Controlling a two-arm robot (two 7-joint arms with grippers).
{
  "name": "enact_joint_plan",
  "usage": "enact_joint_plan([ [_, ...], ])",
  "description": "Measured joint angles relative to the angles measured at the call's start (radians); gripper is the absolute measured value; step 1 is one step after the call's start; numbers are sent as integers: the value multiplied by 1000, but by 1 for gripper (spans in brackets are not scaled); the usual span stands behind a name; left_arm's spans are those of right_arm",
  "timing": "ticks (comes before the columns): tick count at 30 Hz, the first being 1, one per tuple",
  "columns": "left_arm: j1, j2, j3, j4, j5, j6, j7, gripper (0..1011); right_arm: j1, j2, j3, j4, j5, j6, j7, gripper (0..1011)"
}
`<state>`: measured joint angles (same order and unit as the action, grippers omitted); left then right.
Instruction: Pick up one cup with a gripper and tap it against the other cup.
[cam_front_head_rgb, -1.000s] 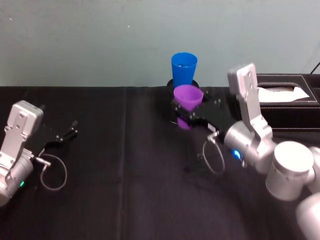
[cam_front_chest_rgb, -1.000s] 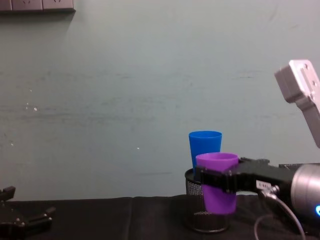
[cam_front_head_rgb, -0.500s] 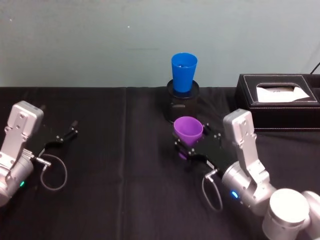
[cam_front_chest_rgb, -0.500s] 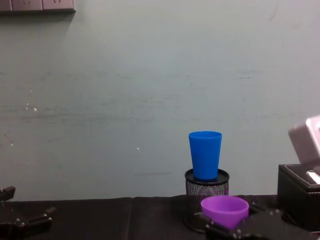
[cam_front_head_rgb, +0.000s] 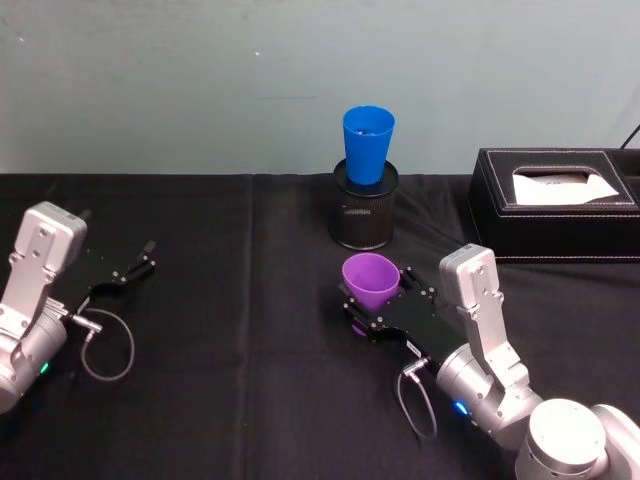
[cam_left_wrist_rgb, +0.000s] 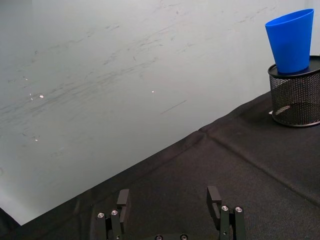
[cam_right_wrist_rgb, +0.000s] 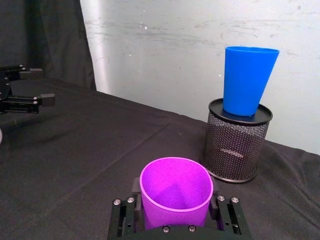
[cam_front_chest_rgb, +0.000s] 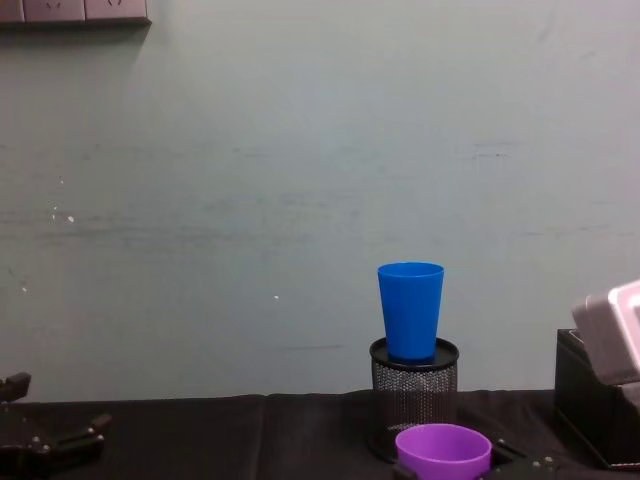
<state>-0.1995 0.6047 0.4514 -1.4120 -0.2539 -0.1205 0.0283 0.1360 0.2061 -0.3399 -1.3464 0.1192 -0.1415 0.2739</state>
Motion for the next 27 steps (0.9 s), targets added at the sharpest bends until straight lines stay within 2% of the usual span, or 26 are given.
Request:
enact_joint_plan([
  [8,0,0,0,0,0,0,0,1000,-2,-11,13,5,-6,3,1,924],
  [12,0,0,0,0,0,0,0,1000,-10,-11,20,-21,-5,9,2,1002],
  [19,0,0,0,0,0,0,0,1000,-46,6,55,-165,3,57,-14,1000],
  [27,0,0,0,0,0,0,0,1000,-67,8,110,-262,15,134,-68,1002],
])
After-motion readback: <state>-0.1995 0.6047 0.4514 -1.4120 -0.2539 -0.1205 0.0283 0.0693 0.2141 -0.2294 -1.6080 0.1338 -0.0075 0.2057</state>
